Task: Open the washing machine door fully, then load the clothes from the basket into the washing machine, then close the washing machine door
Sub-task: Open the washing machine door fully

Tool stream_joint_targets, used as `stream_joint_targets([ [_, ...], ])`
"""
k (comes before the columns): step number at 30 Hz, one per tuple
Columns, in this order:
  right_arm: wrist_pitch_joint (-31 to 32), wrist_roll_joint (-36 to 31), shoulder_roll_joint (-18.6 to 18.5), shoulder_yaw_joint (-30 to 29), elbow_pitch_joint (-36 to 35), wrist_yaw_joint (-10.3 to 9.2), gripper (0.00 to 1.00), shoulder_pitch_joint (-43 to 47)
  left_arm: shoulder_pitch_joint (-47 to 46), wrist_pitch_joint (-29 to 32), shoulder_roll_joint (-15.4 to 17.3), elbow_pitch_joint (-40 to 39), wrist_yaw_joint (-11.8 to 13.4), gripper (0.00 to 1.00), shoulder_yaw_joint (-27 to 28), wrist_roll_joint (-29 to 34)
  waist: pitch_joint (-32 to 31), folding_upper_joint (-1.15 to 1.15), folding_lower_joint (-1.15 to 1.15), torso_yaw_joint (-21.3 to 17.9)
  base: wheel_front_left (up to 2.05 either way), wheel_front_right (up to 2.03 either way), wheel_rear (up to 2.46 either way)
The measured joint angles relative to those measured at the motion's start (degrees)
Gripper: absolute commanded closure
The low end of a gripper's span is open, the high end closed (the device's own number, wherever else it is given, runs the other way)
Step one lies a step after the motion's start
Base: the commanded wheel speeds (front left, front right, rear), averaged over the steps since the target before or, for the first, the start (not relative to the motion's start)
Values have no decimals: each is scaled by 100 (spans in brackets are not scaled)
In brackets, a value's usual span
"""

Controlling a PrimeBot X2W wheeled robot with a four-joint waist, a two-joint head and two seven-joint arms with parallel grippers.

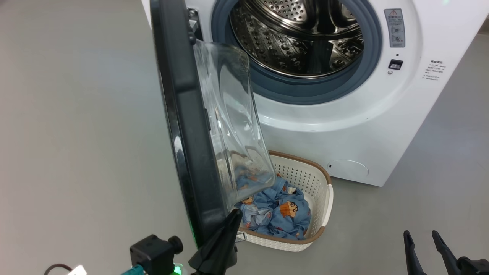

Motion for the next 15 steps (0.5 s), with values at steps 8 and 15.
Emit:
stream_joint_targets([
  [8,0,0,0,16,26,0,0,0,-1,67,18,-31,66,100,-9,48,10,0,0,209,0,0,0],
  [15,0,0,1,33,40,0,0,0,-5,75,60,-32,162,100,-4,56,10,0,0,412,0,0,0],
])
